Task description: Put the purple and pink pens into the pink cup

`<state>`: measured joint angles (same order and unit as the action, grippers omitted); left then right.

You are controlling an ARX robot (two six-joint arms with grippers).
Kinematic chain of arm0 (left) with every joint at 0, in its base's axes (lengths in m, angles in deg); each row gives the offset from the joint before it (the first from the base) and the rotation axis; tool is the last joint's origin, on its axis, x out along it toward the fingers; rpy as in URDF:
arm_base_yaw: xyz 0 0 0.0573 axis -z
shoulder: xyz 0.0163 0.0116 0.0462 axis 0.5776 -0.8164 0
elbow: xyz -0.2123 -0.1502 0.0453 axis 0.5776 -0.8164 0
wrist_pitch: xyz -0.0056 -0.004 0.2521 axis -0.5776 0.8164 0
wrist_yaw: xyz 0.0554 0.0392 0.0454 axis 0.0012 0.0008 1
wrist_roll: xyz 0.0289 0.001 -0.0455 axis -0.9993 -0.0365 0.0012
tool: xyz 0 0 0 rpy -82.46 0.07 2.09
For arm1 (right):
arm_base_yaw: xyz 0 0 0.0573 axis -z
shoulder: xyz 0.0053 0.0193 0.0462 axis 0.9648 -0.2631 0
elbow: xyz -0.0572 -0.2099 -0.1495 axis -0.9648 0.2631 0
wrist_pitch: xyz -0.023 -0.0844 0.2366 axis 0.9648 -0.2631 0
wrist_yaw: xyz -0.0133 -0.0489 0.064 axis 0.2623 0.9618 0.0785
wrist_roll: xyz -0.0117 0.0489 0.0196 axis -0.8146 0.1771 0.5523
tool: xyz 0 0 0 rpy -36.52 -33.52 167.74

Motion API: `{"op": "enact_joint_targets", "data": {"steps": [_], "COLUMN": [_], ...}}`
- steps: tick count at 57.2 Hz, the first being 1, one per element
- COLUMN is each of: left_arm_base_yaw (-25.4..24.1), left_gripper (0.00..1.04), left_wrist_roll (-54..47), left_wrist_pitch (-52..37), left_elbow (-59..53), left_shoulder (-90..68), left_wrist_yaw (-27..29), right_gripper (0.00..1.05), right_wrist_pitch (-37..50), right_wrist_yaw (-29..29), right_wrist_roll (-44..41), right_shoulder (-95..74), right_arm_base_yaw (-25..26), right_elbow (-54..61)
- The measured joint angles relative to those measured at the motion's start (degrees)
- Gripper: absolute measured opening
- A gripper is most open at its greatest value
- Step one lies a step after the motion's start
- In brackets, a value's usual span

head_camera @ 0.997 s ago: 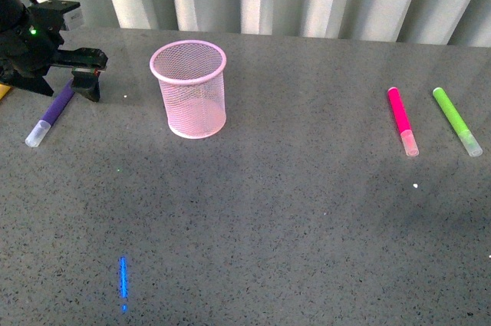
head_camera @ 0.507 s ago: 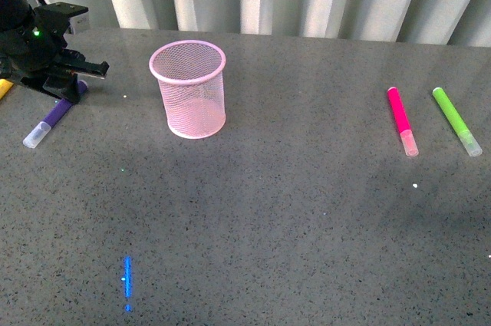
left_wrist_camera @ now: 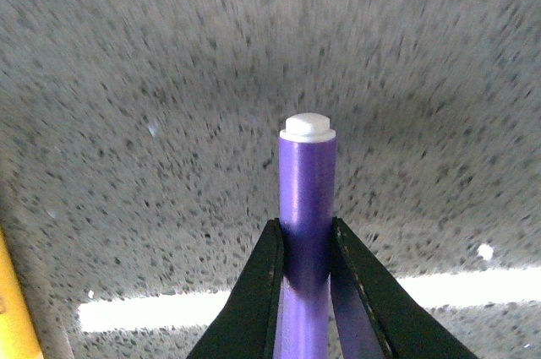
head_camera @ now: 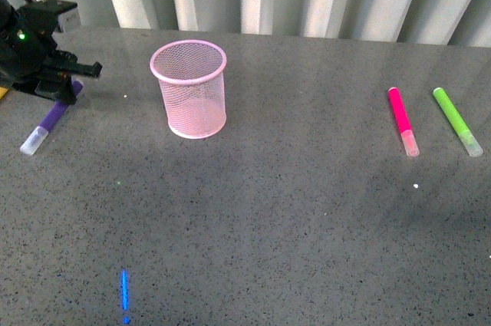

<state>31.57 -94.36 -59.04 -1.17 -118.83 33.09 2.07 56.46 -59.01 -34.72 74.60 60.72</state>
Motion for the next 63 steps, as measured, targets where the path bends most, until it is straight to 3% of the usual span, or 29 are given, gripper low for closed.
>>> {"op": "enact_joint_targets", "data": {"steps": [20,30,39,49,63], "left_arm_base_yaw": [1.0,3.2,10.2,15.4,18.0], "left_gripper": [0.12,0.12,0.12,0.12,0.12], "left_wrist_roll": [8.3,15.9,27.4,30.7,31.5], "left_wrist_pitch": [-28.5,-51.9,-74.7,-86.1,-92.5], "left_elbow": [-14.5,-28.3,-37.6,-41.5,-41.5], "left_shoulder": [16.6,22.9,23.9,22.7,15.5], "left_wrist_yaw": [-6.4,-7.8,-3.8,-0.2,4.9], "right_gripper": [0.98,0.98,0.98,0.98,0.98], "right_wrist_pitch": [0.0,0.0,0.0,0.0,0.0], "right_wrist_yaw": [0.0,0.0,0.0,0.0,0.0], "right_wrist_roll": [0.0,0.0,0.0,0.0,0.0], "right_shoulder": [0.0,0.0,0.0,0.0,0.0], "right_arm_base_yaw": [0.0,0.0,0.0,0.0,0.0], "right_elbow": [0.0,0.0,0.0,0.0,0.0]}}
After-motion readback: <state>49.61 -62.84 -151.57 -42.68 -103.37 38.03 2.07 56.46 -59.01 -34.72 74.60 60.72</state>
